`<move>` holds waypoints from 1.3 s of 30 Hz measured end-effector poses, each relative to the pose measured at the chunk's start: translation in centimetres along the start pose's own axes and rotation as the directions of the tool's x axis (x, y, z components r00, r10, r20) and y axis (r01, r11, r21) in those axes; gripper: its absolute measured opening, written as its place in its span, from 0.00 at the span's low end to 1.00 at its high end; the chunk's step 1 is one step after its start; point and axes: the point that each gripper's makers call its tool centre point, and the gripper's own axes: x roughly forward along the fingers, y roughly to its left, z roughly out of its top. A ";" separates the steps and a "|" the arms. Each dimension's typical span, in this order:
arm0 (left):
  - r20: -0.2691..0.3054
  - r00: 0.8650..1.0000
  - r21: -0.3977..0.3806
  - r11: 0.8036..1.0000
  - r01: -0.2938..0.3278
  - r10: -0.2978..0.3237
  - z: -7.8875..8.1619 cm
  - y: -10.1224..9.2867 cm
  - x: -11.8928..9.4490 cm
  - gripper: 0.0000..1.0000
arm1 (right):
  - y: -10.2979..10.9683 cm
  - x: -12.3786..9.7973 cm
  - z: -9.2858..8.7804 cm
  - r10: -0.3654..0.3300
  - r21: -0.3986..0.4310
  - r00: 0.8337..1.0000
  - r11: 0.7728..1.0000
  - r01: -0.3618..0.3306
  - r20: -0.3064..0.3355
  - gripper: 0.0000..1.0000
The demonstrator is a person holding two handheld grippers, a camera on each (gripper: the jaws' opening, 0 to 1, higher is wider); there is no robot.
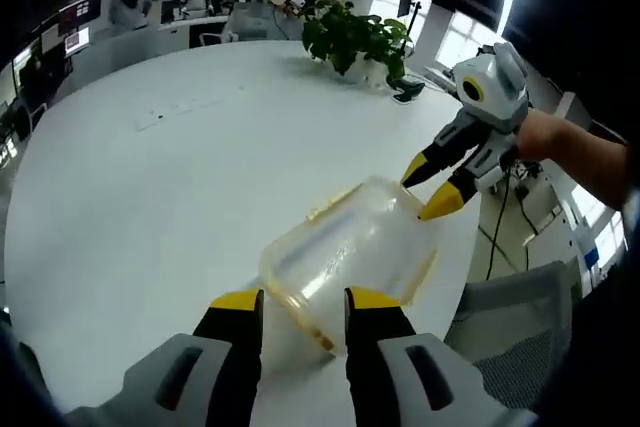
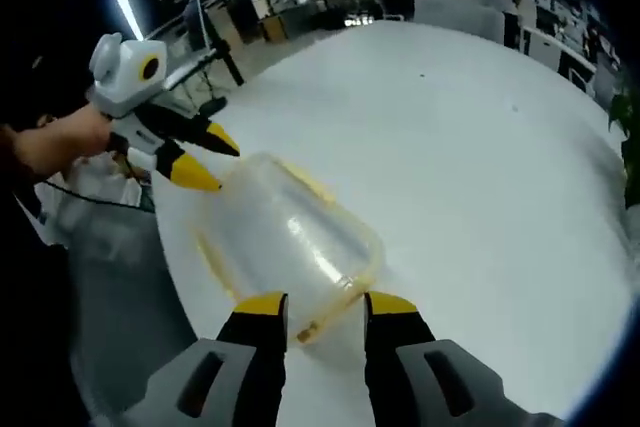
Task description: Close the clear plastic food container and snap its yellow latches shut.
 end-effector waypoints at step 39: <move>-0.051 0.983 0.418 0.890 0.181 -0.176 1.9 -6.3 2.1 0.24 | 5.2 2.1 3.7 0.187 -0.325 0.981 0.932 -0.160 0.054 0.26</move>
